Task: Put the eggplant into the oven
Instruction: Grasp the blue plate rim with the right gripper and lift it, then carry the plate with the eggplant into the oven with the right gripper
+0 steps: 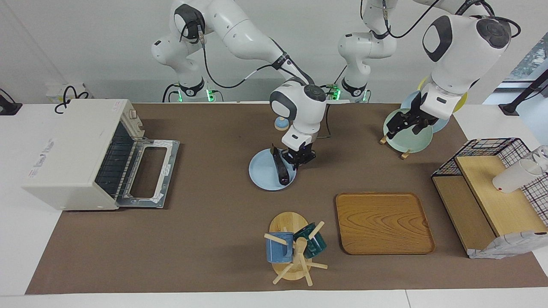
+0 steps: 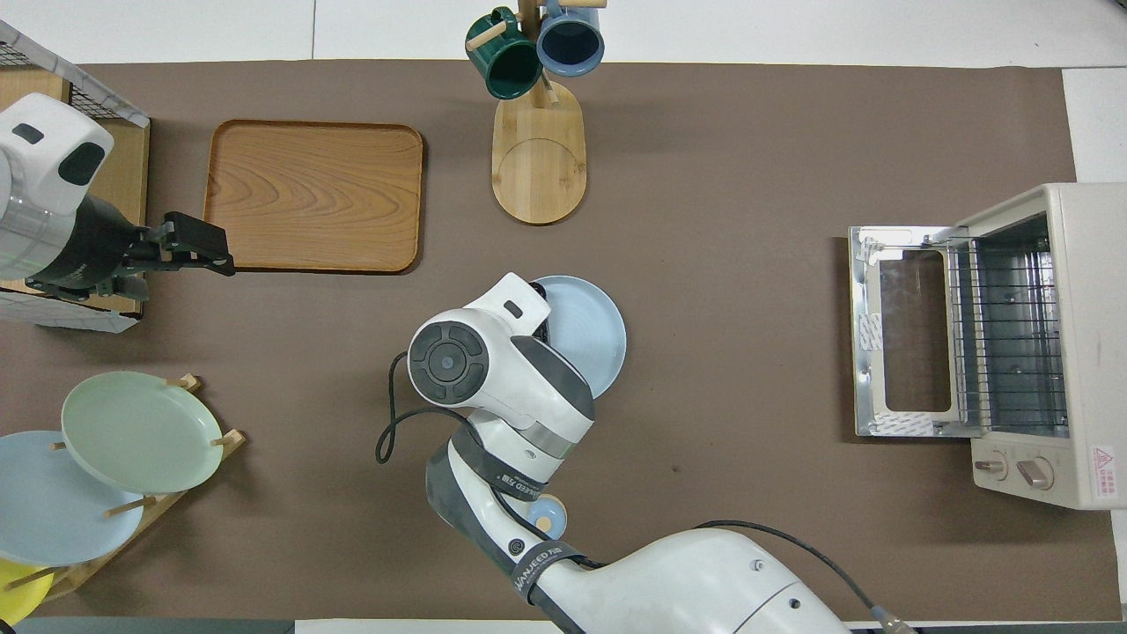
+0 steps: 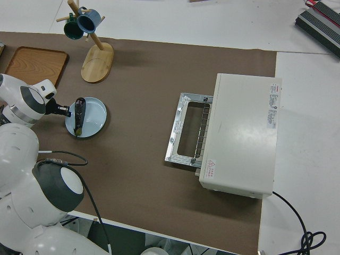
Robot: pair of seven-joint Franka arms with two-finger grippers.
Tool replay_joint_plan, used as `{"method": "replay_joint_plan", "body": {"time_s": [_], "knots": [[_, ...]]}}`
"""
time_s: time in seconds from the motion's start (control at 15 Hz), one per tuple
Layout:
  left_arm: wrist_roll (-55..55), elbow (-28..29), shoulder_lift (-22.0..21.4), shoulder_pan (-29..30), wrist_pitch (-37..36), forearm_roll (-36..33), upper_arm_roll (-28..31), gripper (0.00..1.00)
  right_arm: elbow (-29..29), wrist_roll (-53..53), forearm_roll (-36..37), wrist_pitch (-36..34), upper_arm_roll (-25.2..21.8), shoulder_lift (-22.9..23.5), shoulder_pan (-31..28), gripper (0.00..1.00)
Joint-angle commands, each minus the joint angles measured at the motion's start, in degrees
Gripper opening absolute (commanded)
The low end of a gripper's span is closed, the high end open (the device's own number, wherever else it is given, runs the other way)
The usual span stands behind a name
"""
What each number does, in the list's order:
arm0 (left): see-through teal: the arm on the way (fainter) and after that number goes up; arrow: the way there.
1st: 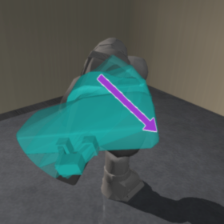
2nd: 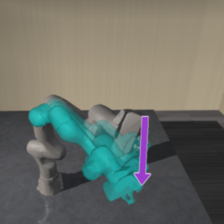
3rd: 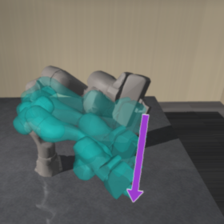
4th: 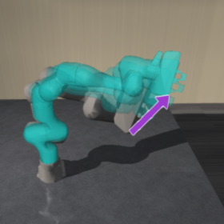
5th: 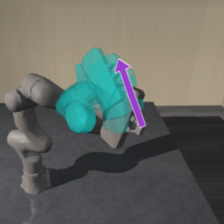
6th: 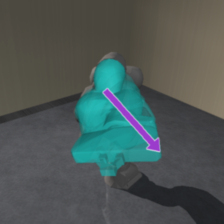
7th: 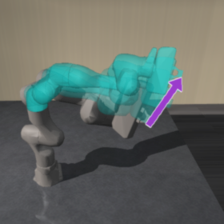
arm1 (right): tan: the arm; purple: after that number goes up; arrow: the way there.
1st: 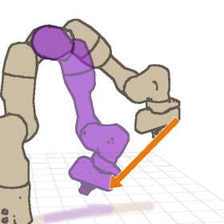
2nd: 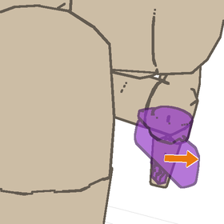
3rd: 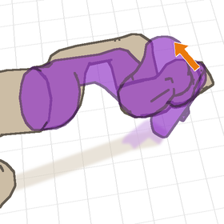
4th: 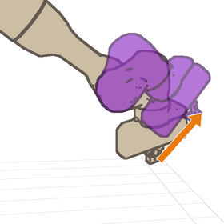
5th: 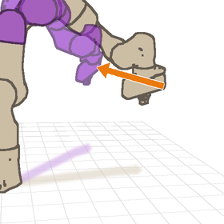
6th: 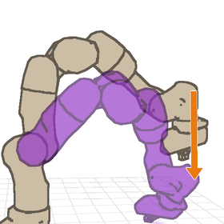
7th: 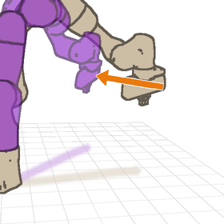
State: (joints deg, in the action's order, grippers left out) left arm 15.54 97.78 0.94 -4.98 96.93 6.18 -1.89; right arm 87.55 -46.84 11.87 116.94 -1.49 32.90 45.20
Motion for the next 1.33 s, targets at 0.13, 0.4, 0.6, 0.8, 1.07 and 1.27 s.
{"method": "replay_joint_plan", "body": {"time_s": [0.13, 0.4, 0.6, 0.8, 1.07, 1.27], "knots": [[-0.9, -2.1, -0.5, 0.7, -0.4, 0.1, -0.3, 1.0, -2.9, 4.5, 5.0, -12.9, -0.2, -3.9, -4.5, 0.0], [-0.9, -3.0, -0.9, 0.8, -0.7, 0.0, -0.2, 1.0, 8.7, 7.7, 5.5, -14.6, 0.0, -13.4, -12.6, 0.0], [-1.0, -7.3, -0.2, 0.6, -4.4, -3.0, 0.1, 1.0, 19.6, 13.3, 5.4, -10.8, 0.0, -21.9, -19.3, 0.0], [-1.0, -8.4, -0.2, 0.5, -6.2, -3.1, 0.4, 1.0, 27.6, 18.5, 5.4, -7.4, -0.1, -27.8, -24.5, 0.0], [-1.4, -8.7, -0.9, 2.9, -8.1, -3.1, 0.9, 1.0, 30.0, 33.7, 4.7, -6.5, 0.0, -30.8, -34.6, 0.0], [-3.8, -8.6, -2.2, 3.3, -12.6, -3.2, 0.5, 1.0, 30.4, 38.0, 3.6, -7.3, -0.1, -31.3, -37.9, 0.0]]}}
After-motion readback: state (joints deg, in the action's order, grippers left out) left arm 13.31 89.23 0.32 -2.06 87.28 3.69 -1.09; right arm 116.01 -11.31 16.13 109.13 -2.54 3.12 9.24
